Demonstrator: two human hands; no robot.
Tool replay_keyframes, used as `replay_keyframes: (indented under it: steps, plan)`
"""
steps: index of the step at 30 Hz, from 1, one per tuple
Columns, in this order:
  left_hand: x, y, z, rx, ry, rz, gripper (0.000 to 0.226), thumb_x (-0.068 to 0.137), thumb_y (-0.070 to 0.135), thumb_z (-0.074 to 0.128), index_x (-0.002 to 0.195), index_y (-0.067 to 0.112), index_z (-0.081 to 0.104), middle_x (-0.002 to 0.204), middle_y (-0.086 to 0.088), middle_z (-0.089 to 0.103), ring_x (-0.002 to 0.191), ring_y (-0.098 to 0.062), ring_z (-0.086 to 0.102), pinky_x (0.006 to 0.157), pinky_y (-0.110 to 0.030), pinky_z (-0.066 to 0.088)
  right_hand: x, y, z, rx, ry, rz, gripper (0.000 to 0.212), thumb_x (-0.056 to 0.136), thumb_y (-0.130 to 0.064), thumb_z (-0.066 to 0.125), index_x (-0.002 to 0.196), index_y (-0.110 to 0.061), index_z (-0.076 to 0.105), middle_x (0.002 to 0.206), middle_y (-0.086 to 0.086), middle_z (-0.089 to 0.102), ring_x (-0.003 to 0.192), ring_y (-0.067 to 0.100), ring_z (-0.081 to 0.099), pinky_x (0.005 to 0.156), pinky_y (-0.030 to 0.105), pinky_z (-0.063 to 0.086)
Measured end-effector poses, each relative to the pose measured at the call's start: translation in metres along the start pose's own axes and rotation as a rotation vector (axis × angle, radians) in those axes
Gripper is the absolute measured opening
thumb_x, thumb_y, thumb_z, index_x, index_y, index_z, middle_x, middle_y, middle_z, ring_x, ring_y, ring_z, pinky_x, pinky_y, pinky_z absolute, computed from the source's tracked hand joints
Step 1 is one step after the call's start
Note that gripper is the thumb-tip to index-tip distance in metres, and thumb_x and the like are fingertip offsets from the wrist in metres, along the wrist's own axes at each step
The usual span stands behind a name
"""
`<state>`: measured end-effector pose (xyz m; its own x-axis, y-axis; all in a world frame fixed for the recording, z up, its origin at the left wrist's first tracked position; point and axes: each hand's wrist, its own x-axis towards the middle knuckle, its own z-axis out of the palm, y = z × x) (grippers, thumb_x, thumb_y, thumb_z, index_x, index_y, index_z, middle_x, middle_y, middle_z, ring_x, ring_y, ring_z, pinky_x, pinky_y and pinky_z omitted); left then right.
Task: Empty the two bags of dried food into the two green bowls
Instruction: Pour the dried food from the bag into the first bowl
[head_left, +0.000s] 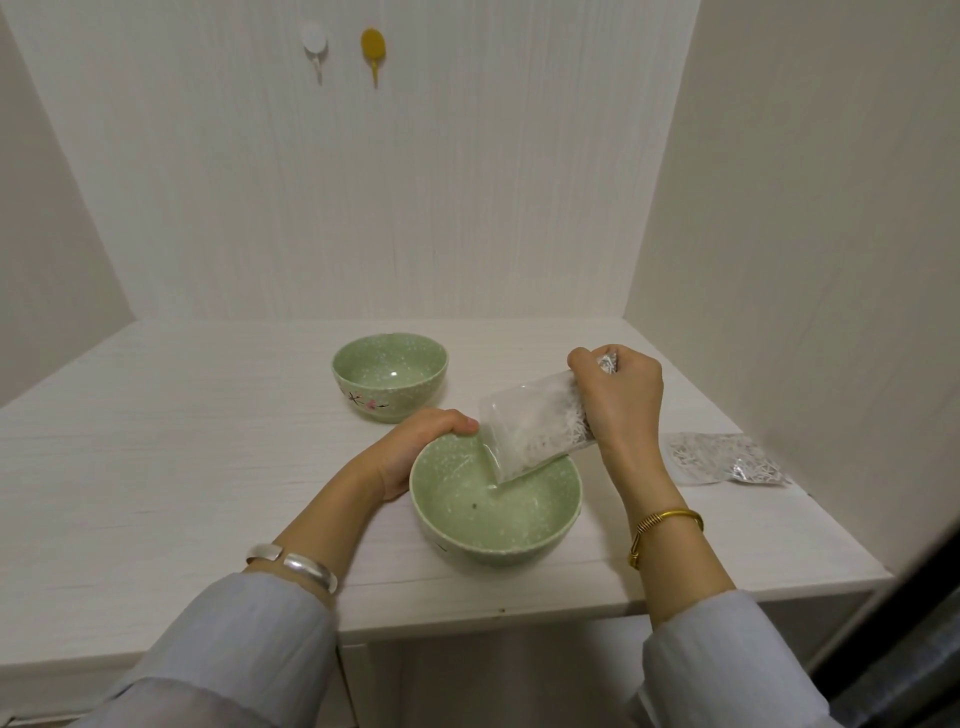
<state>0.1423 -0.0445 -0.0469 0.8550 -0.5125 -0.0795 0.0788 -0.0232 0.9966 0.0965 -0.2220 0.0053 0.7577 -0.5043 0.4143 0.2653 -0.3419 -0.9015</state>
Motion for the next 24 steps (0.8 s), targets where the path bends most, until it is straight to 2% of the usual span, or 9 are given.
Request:
replay_keyframes:
  steps: [5,8,10,13,24]
  plan:
    - [0.0004,0.0001,0.0004,0.013,0.0,-0.008,0.019,0.066,0.021,0.053,0.055,0.014,0.066,0.051,0.003,0.064,0.047,-0.009,0.061,0.049,-0.018,0.048,0.0,-0.0007,-0.0006,-0.027,0.001,-0.027,0.046,0.072,-0.008,0.056,0.046,-0.018,0.02,0.031,-0.007,0.024,0.038,0.01,0.022,0.038,0.016,0.018]
    - [-0.0007,0.0018,0.002,0.01,0.005,-0.009,0.025,0.066,0.02,0.052,0.045,0.016,0.065,0.047,0.004,0.062,0.044,-0.007,0.059,0.046,-0.016,0.046,-0.0001,-0.0015,0.0,-0.039,0.003,-0.041,0.045,0.072,-0.008,0.055,0.047,-0.018,0.02,0.037,-0.006,0.022,0.04,0.011,0.021,0.042,0.019,0.017]
    - [-0.0007,0.0022,0.0022,0.017,0.0,-0.005,0.025,0.066,0.02,0.052,0.045,0.016,0.065,0.047,0.004,0.062,0.044,-0.007,0.058,0.046,-0.016,0.046,0.0,-0.0012,-0.0001,-0.043,0.0,-0.051,0.045,0.073,-0.007,0.056,0.046,-0.017,0.021,0.037,-0.006,0.025,0.039,0.011,0.023,0.042,0.019,0.018]
    - [0.0002,0.002,0.0018,0.013,0.013,-0.008,0.021,0.065,0.019,0.053,0.048,0.015,0.064,0.047,0.004,0.062,0.044,-0.008,0.059,0.046,-0.017,0.046,0.0004,-0.0001,-0.001,-0.033,-0.009,-0.046,0.045,0.074,-0.007,0.056,0.041,-0.02,0.028,0.03,-0.012,0.038,0.036,0.004,0.035,0.038,0.013,0.025]
    - [-0.0009,0.0027,0.0028,0.024,0.006,-0.004,0.026,0.064,0.02,0.052,0.042,0.014,0.064,0.044,0.004,0.06,0.042,-0.007,0.057,0.045,-0.017,0.045,0.0016,0.0022,0.0004,-0.058,0.004,-0.056,0.039,0.074,-0.009,0.058,0.043,-0.017,0.035,0.033,-0.012,0.041,0.038,0.003,0.038,0.04,0.013,0.028]
